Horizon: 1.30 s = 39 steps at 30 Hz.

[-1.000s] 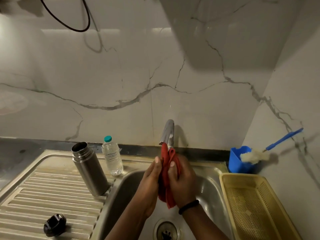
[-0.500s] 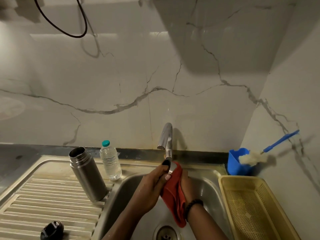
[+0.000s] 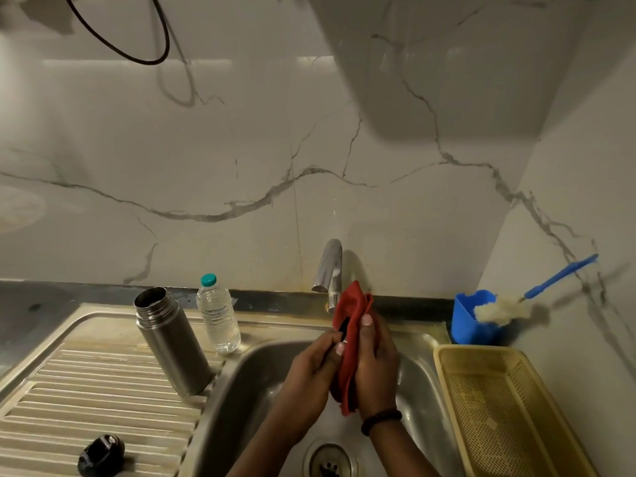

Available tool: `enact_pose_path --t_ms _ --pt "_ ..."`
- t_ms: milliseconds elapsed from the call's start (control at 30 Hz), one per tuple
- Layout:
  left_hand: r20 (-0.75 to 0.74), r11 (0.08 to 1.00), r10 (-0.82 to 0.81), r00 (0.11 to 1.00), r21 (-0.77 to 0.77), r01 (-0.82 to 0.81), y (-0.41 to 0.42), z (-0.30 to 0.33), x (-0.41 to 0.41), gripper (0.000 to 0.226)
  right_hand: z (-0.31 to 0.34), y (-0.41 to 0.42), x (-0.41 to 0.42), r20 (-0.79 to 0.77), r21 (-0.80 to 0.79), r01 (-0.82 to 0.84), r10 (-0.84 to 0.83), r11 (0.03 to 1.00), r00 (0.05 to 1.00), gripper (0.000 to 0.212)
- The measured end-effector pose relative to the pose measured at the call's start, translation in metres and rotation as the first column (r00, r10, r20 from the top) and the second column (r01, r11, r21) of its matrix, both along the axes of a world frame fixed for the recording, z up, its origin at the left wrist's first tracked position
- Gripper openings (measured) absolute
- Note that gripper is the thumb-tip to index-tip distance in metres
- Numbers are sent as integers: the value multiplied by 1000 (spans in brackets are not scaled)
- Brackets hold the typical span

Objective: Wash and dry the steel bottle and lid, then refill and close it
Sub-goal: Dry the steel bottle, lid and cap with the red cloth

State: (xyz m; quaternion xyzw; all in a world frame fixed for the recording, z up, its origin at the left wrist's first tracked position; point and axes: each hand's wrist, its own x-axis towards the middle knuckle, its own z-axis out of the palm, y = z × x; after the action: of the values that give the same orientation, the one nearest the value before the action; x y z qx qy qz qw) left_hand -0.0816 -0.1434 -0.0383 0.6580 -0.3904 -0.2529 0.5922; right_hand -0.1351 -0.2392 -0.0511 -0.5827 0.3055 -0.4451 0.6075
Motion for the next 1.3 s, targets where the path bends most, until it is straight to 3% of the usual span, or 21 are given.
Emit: enact_pose_path --t_ms 100,200,333,467,533,600,700,800,900,967,1067,1133,1200,1300 --pt "176 993 -106 979 66 95 0 4 10 22 -1 -4 2 -83 207 46 -30 977 996 51" --pt "408 992 -117 906 88 88 -1 -5 23 17 -5 -14 5 -187 405 9 73 914 980 60" --pt "621 992 -84 779 125 8 0 -26 33 18 -16 -21 1 -328 331 -55 170 942 929 46" --pt "679 979 40 733 120 -165 8 -45 42 20 -26 -28 -8 -519 346 -129 304 929 799 63" --pt "539 973 91 838 131 -189 12 -43 36 14 -27 -29 -12 -511 376 -201 383 905 769 71" --pt "228 986 56 972 142 -90 11 -38 23 10 -26 -25 -11 -485 383 -253 427 888 763 72" --pt "-41 984 175 984 24 -174 7 -35 16 23 -20 -18 -11 -390 411 -303 466 860 794 56" --pt "-159 973 224 962 -23 -231 12 -38 29 66 -11 -19 -14 -318 391 -273 407 879 856 41" --pt "-143 963 266 953 -5 -270 18 -42 41 80 -4 -19 -15 -263 322 -271 360 907 895 32" --pt "-33 956 294 955 34 -293 20 -48 44 77 1 -19 -15 -273 204 -282 331 937 903 36" --pt "129 952 295 947 42 -302 21 -53 45 60 6 -13 -13 -451 -80 -411 335 908 827 40" --pt "195 960 271 943 15 -279 20 -56 45 58 1 -10 -11 -598 -338 -528 256 779 760 36" --pt "275 960 274 921 -31 -277 21 -57 43 61 -8 -7 -10 -661 -540 -613 161 578 733 37" --pt "393 956 286 874 -60 -286 28 -59 43 69 -10 -8 -12 -694 -574 -674 161 466 702 45"
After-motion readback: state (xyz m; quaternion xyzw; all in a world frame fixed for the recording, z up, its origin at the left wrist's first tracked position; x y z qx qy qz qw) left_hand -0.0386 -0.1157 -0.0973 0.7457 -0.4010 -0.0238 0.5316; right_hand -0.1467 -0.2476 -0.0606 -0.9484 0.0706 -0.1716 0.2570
